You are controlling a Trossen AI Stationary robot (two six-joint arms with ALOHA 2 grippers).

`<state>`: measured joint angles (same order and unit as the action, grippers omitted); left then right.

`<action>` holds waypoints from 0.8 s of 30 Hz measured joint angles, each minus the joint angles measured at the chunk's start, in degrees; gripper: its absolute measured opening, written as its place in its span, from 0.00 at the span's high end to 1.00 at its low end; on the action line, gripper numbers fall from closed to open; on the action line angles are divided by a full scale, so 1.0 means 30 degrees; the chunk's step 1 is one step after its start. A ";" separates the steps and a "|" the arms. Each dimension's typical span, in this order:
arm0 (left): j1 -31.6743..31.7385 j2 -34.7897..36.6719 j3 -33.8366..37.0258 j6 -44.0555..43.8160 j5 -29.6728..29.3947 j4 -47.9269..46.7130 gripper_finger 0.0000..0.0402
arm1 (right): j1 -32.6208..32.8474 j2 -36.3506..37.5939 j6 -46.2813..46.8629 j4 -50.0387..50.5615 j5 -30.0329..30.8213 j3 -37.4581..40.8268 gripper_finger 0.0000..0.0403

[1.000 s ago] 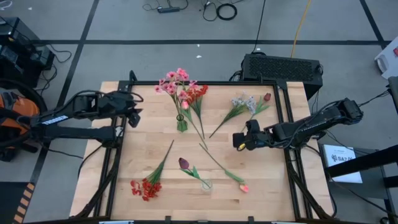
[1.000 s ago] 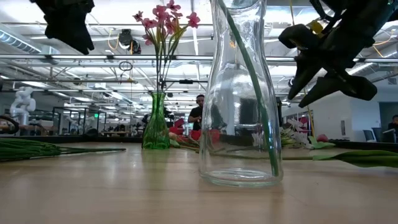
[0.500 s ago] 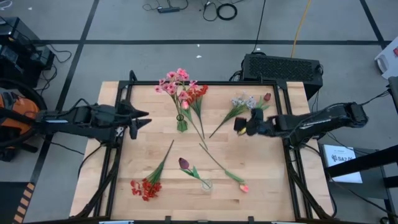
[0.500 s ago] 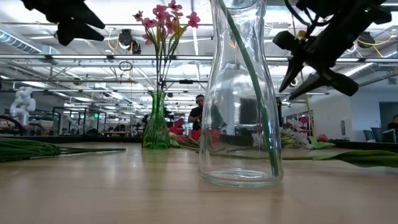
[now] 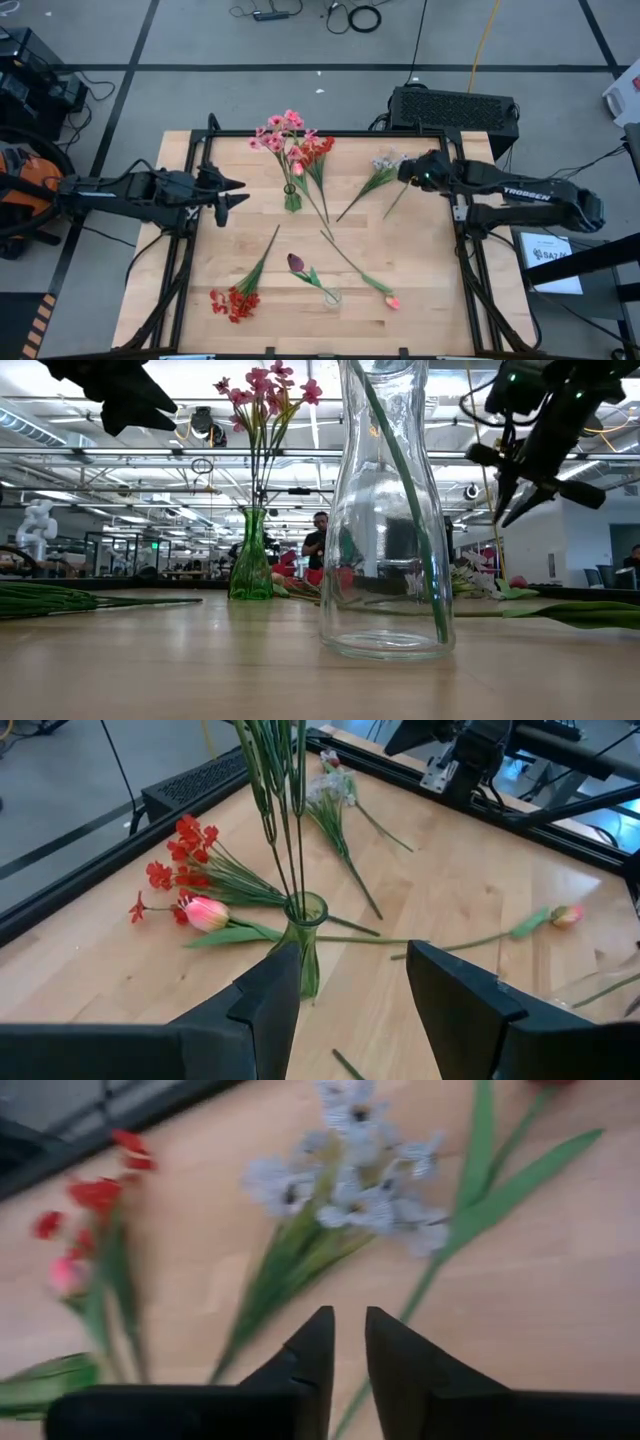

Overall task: Sort flowers into vase by color
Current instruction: Put the red tulip into the transparent vase

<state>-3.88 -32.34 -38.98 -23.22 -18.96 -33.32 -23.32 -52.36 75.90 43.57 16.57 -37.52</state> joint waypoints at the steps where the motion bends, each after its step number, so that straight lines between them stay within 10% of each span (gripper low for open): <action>1: 0.0000 0.0000 0.0000 0.0000 0.0000 0.0000 0.53 | -0.0586 -0.0185 -0.0570 0.0043 -0.0355 0.0000 0.91; 24: 0.0000 0.0000 0.0000 -0.0129 0.0007 -0.0036 0.53 | -0.9036 -0.6386 -0.4651 -0.1980 -0.0303 0.0000 0.92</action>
<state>-3.88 -32.34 -38.98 -23.61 -18.94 -33.43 -50.43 -71.52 61.95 37.63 15.66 -37.52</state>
